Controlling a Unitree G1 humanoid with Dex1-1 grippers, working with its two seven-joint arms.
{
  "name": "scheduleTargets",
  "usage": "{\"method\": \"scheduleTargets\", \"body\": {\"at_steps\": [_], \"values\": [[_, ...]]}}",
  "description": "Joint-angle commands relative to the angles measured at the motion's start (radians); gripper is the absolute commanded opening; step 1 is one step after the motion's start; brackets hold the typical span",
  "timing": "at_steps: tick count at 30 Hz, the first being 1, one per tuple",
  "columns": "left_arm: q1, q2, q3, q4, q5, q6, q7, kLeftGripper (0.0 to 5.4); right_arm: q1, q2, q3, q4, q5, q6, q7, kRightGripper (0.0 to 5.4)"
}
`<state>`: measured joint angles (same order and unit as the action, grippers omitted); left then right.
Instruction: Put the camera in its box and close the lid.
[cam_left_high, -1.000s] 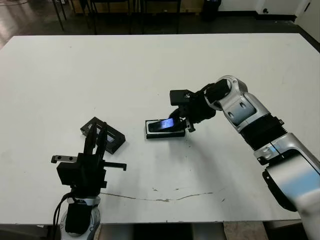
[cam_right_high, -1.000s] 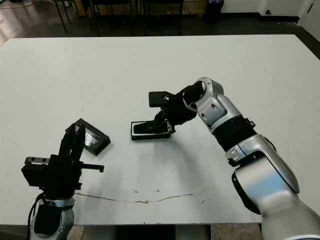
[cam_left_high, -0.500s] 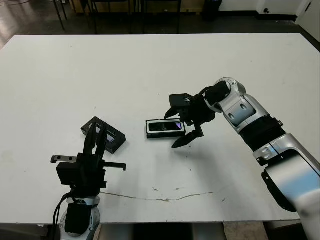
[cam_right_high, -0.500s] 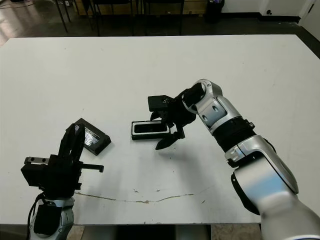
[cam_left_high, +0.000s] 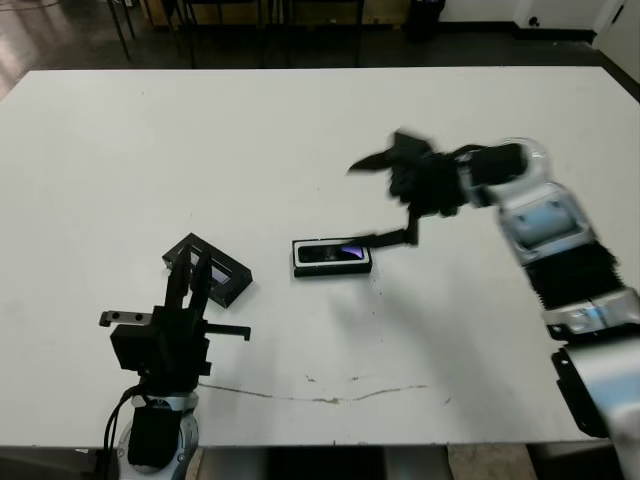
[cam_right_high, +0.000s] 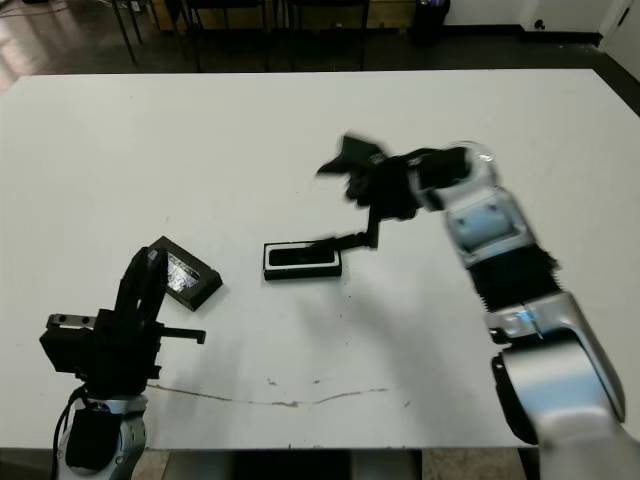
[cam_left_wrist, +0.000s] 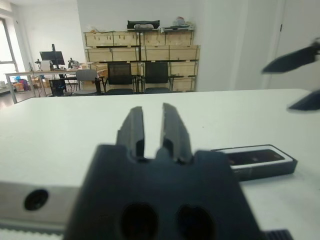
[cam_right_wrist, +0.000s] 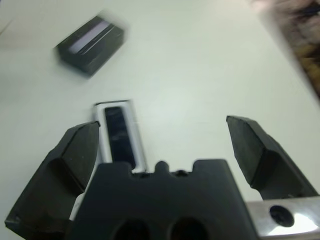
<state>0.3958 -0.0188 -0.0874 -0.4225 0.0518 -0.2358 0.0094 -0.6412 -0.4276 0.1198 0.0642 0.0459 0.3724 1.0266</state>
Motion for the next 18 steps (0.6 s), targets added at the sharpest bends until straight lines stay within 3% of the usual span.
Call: {"method": "scheduleTargets", "body": {"at_steps": [1, 6, 10, 15, 18], "values": [[0.026, 0.026, 0.032, -0.020, -0.024, 0.027, -0.017, 0.00, 0.172, -0.015, -0.069, -0.152, 0.011, 0.034, -0.126, 4.80], [-0.007, 0.097, 0.128, -0.065, -0.050, 0.040, -0.065, 0.00, 0.382, 0.020, -0.143, -0.271, 0.054, -0.003, -0.278, 3.67], [-0.071, 0.195, 0.231, -0.106, -0.082, 0.129, -0.125, 0.00, 0.460, 0.061, -0.154, -0.295, 0.082, -0.046, -0.359, 2.75], [-0.206, 0.486, 0.364, -0.117, -0.103, 0.302, -0.316, 0.00, 0.468, 0.075, -0.152, -0.288, 0.134, -0.047, -0.385, 1.61], [-0.302, 0.688, 0.400, -0.065, -0.170, 0.383, -0.508, 0.00, 0.455, 0.059, -0.148, -0.262, 0.157, -0.051, -0.368, 0.94]]}}
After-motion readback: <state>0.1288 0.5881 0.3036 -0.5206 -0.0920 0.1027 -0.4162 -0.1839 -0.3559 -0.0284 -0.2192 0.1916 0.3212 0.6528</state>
